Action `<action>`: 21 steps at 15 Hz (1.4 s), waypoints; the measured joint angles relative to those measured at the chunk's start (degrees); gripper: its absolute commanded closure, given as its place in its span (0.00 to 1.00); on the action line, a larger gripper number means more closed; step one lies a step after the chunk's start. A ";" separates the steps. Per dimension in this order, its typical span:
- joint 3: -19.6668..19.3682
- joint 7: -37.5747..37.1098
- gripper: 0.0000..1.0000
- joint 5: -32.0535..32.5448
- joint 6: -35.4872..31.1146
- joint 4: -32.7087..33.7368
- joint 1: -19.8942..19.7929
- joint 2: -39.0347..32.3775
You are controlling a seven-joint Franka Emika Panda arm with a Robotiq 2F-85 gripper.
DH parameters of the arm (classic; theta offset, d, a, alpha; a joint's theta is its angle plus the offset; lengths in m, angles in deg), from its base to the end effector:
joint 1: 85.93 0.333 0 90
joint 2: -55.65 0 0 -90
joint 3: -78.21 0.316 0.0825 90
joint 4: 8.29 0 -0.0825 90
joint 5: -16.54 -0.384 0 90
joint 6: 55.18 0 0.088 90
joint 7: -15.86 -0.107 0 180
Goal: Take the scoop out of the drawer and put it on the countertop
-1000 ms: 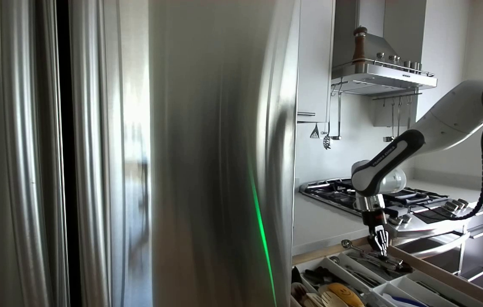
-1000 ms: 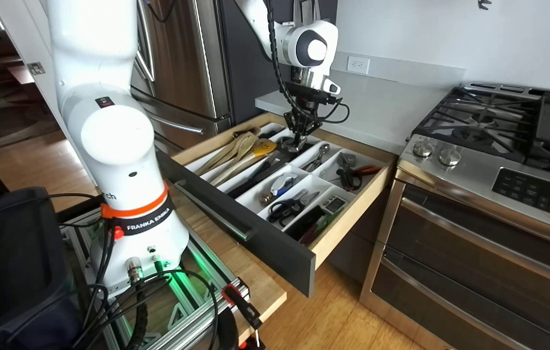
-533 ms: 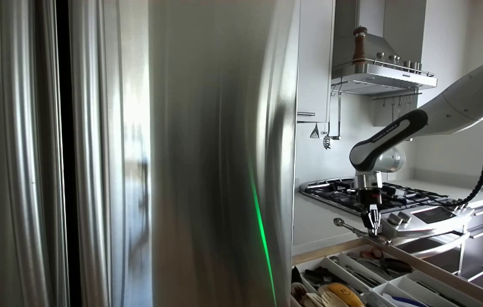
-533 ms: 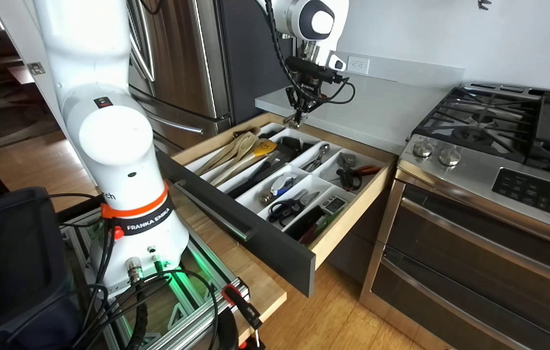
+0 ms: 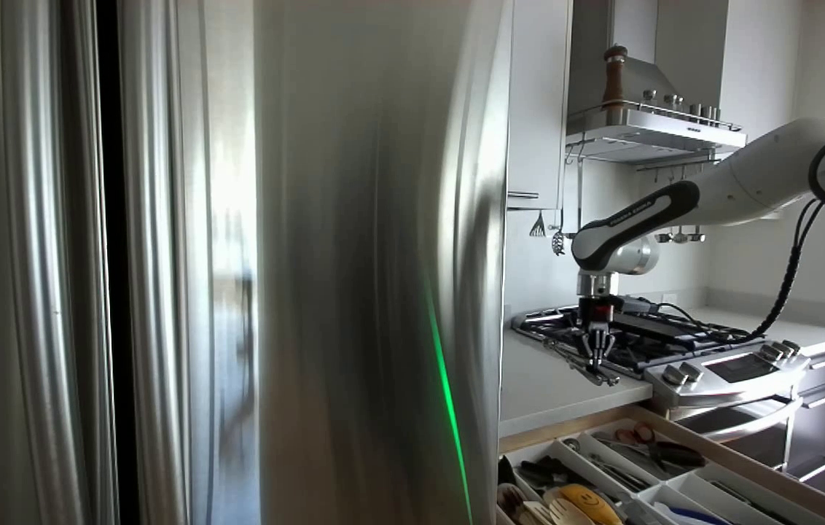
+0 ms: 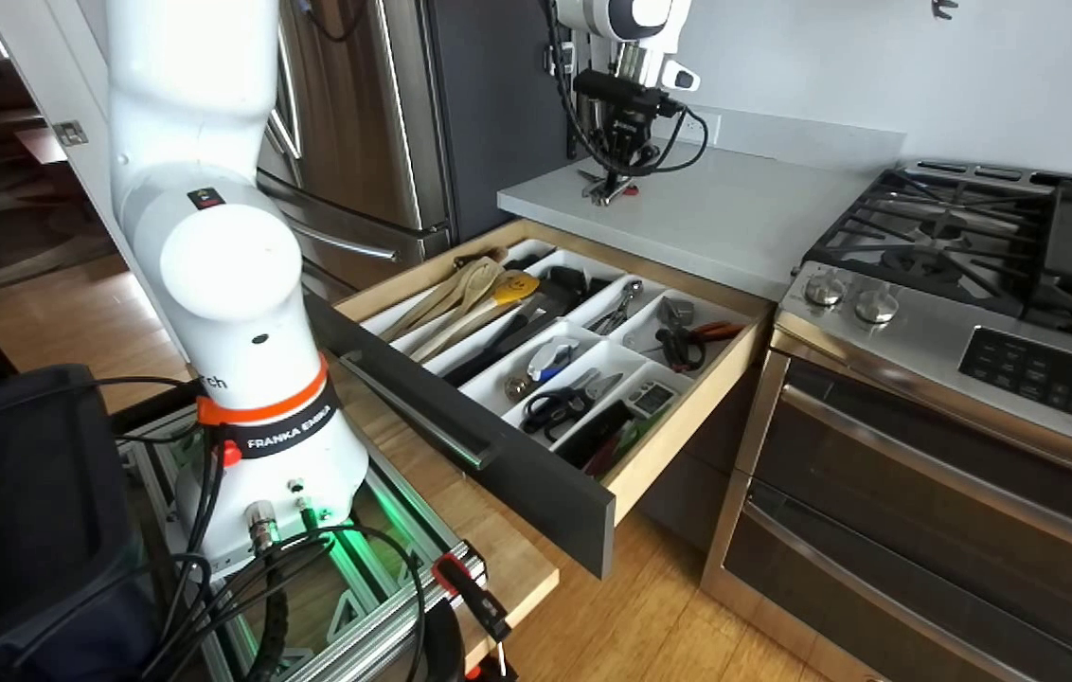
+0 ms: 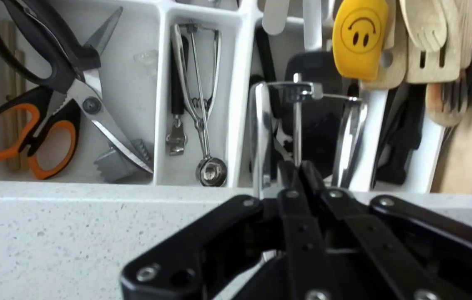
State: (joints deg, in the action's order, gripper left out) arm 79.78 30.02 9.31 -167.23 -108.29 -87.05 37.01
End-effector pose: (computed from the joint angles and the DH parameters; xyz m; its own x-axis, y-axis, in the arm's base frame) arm 0.6311 0.0120 0.3786 0.9753 0.2039 -0.0850 0.1904 -0.9710 -0.1443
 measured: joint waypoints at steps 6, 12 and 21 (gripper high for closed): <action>-0.11 -13.44 0.99 1.69 0.98 17.17 2.40 -14.01; -1.24 -18.52 0.99 1.65 9.66 34.74 1.42 -26.09; -1.23 -19.91 0.85 0.99 14.69 51.85 -0.78 -38.20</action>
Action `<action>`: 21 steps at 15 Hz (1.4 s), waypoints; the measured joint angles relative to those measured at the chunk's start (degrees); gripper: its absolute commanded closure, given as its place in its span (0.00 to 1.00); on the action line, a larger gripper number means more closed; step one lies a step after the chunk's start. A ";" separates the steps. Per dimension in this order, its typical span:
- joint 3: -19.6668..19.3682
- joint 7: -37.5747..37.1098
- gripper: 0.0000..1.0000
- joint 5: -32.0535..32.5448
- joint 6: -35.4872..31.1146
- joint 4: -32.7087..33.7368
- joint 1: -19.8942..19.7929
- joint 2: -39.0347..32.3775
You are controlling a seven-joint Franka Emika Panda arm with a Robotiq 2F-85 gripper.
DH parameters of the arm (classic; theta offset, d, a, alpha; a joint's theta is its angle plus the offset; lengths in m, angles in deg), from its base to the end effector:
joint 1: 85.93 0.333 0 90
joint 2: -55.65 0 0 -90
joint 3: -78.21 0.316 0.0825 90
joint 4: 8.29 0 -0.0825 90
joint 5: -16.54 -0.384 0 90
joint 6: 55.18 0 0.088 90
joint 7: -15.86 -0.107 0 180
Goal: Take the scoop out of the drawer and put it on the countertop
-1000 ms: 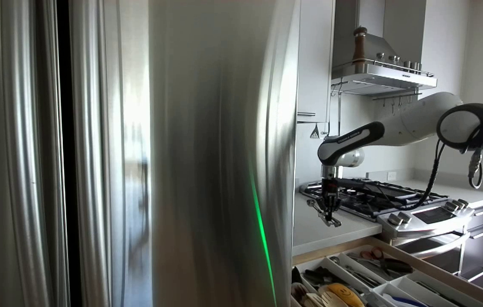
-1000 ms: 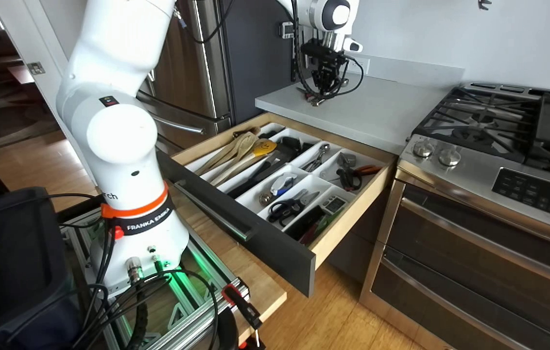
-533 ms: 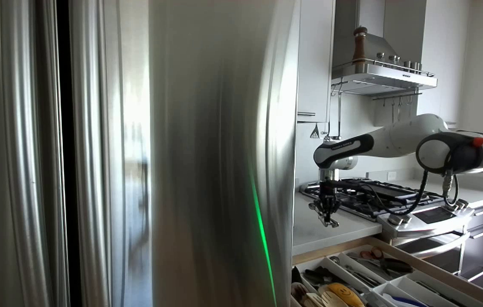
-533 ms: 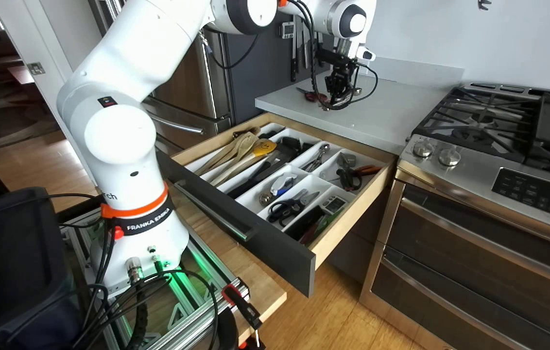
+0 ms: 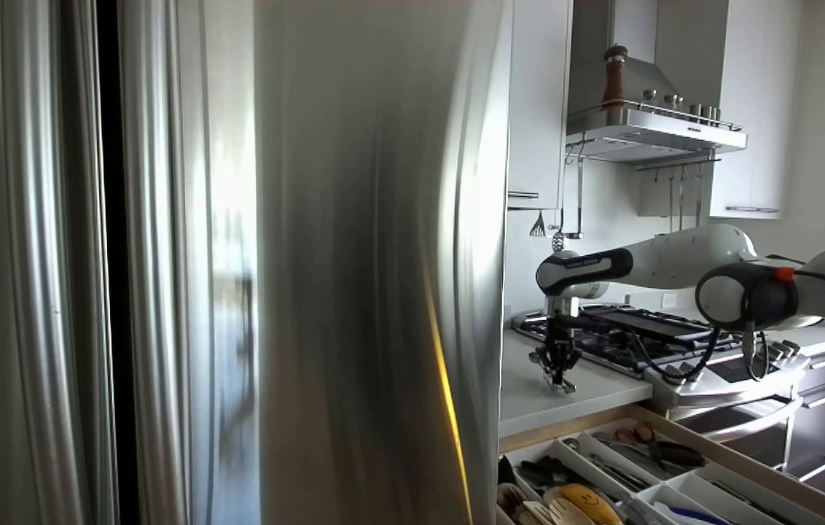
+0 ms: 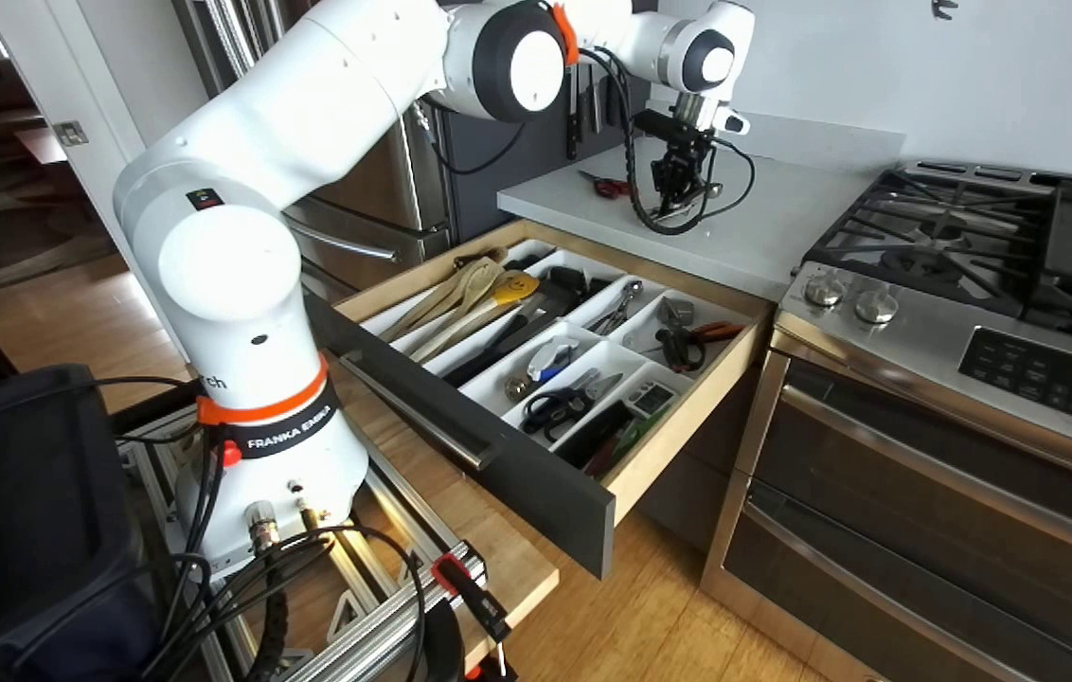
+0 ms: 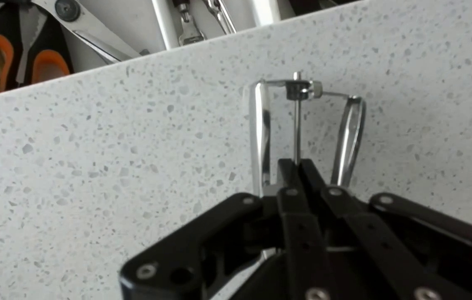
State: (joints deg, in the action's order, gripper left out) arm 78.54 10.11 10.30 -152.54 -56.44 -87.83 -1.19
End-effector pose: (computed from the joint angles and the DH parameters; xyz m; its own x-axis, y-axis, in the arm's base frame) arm 0.7751 -0.0128 0.3000 0.9793 -0.1422 -0.1439 -0.1568 -0.9830 -0.0959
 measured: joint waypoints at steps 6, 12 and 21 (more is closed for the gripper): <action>0.13 -0.82 0.44 0.00 1.01 5.28 -0.03 -3.45; 0.80 -0.80 0.44 0.00 -0.67 6.38 0.49 -1.97; 1.08 -0.72 0.60 0.00 -6.17 2.09 0.74 1.94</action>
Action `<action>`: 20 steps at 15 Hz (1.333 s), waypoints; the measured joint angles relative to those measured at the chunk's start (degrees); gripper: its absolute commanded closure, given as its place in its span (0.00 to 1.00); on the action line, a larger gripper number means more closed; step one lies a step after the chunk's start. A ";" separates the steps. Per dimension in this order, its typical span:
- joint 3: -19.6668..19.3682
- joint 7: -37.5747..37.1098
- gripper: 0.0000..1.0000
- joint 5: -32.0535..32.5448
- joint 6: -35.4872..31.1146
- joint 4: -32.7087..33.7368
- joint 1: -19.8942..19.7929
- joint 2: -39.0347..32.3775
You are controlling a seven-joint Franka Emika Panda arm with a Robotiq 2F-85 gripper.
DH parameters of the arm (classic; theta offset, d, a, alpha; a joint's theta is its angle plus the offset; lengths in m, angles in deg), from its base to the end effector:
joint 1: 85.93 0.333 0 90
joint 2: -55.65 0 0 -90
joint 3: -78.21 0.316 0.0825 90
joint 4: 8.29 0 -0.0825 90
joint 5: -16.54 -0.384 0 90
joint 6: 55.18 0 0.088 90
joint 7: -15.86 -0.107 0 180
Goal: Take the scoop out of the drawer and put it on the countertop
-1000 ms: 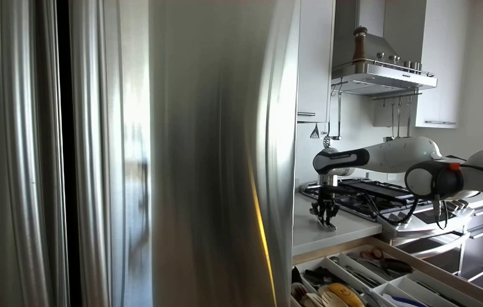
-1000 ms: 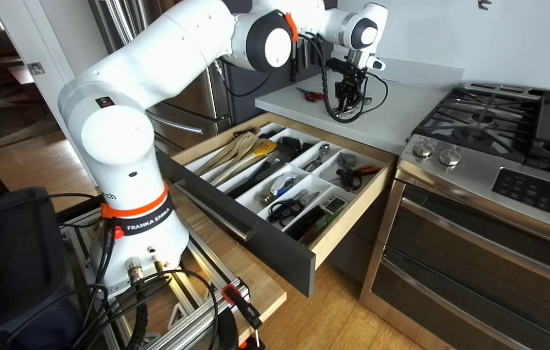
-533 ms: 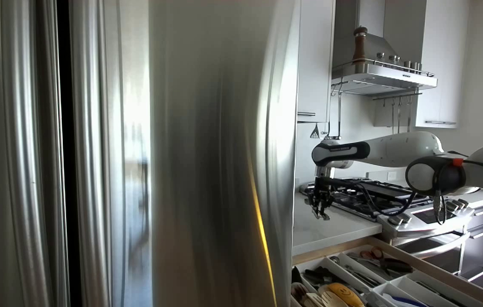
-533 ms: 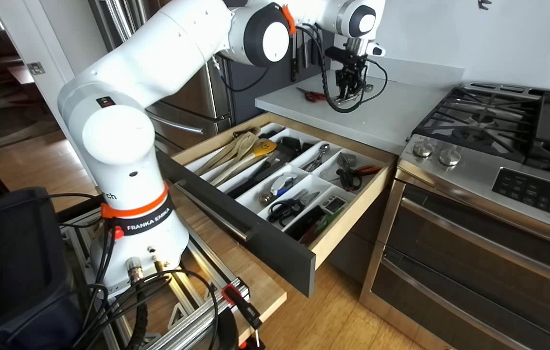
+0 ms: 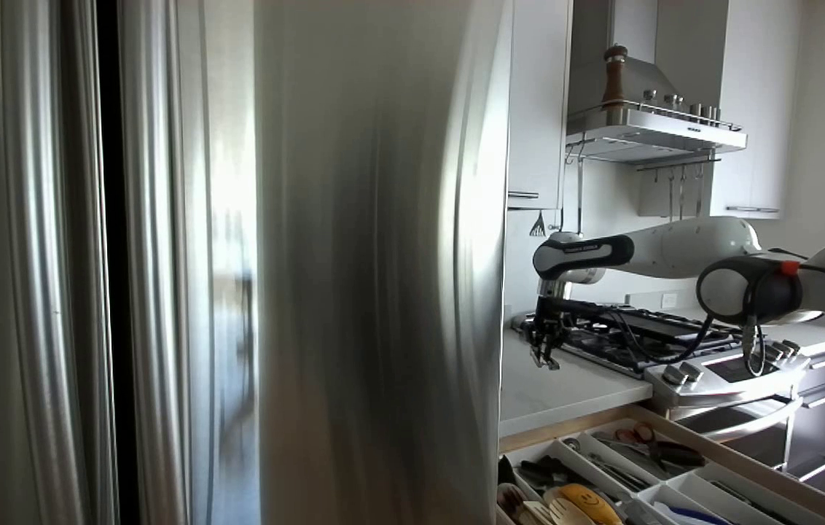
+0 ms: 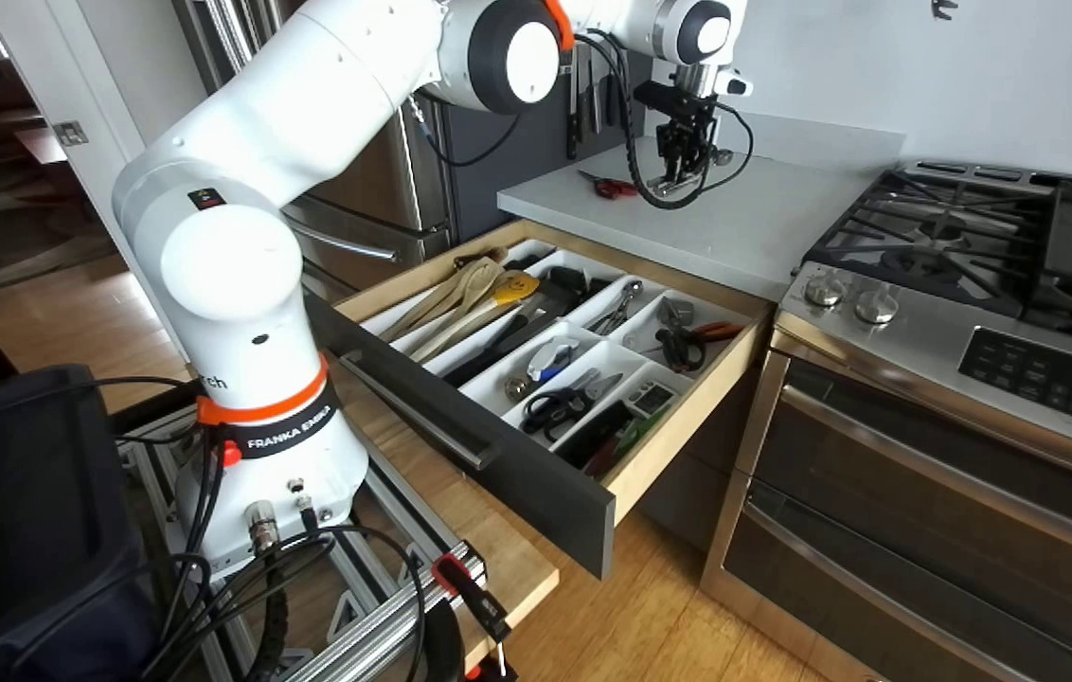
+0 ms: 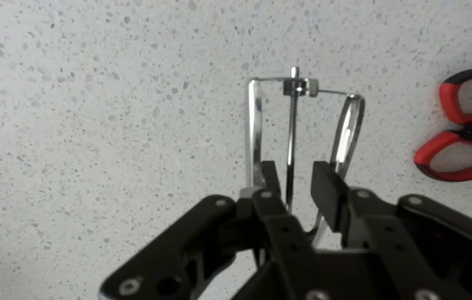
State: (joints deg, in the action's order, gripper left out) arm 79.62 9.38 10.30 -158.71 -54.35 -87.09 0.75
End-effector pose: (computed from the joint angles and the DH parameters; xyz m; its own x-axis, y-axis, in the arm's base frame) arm 0.7915 0.0038 0.3530 0.9892 -0.1441 0.0285 -0.1392 -0.9816 -0.1308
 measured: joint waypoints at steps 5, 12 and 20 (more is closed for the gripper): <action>0.25 0.01 0.86 0.00 -1.35 -3.07 0.39 -0.03; 0.27 0.01 1.00 0.00 -2.27 -5.81 0.40 0.01; 0.42 1.07 1.00 0.07 -7.69 -12.91 0.60 6.39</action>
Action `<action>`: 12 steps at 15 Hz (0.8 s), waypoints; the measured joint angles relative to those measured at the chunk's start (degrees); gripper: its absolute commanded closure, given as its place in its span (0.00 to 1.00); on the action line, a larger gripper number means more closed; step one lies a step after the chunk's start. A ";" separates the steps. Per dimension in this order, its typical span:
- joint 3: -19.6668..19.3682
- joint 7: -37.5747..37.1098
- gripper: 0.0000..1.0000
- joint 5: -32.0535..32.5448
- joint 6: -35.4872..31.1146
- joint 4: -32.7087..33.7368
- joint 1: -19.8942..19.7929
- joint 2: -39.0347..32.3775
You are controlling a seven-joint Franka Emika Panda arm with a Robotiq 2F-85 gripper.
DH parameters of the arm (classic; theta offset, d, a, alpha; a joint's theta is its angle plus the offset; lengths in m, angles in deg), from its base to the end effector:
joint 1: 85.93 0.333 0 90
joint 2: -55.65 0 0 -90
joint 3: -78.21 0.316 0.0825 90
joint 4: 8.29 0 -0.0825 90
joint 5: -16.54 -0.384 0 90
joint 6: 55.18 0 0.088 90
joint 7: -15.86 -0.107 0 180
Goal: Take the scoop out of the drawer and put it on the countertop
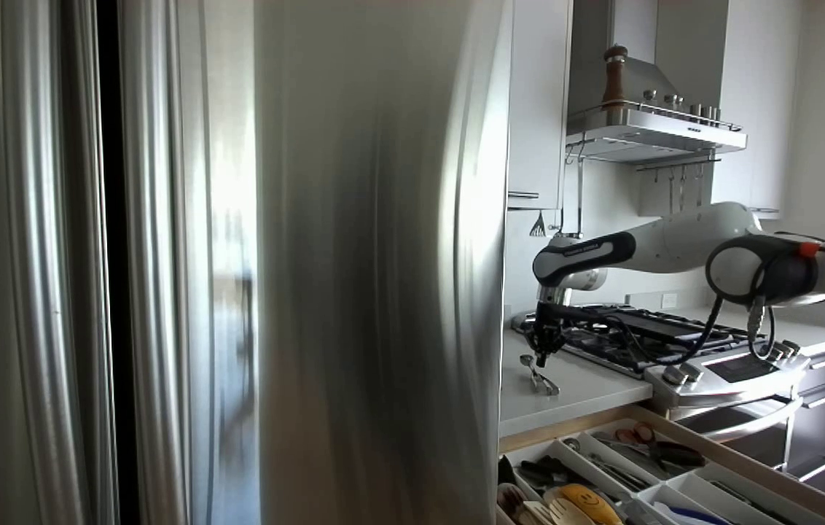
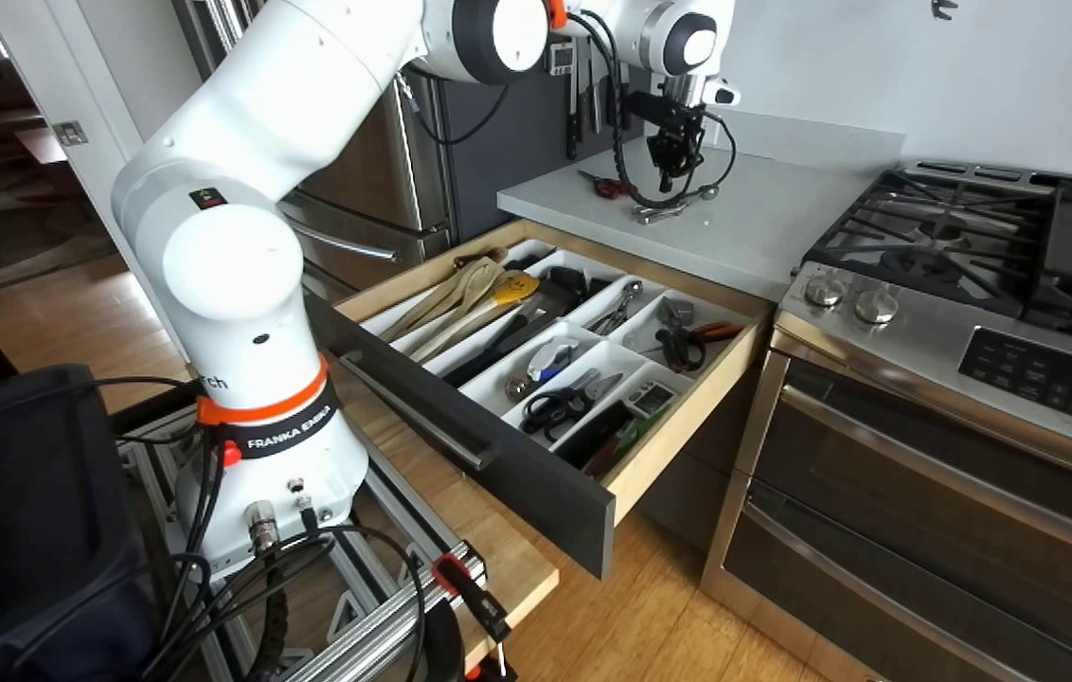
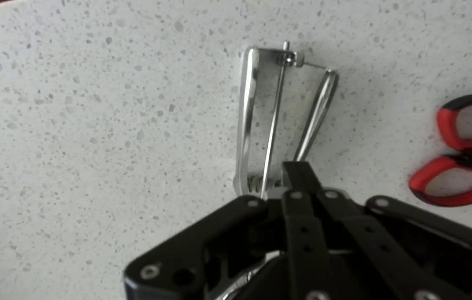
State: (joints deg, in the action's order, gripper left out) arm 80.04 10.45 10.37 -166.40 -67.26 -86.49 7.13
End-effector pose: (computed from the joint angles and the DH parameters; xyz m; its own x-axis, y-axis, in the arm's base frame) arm 0.7772 0.0159 0.3435 0.9912 -0.1224 0.0502 -0.1150 -0.9846 -0.1316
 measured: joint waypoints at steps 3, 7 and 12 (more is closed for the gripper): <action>-0.08 1.38 0.66 0.72 -4.28 -6.45 0.14 6.38; 0.08 10.24 0.38 0.89 -9.88 -15.93 -0.22 13.93; 1.22 23.07 0.01 0.48 -19.15 -28.73 -1.77 22.66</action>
State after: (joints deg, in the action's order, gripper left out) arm 81.26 33.52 10.85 -185.55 -95.98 -88.26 29.79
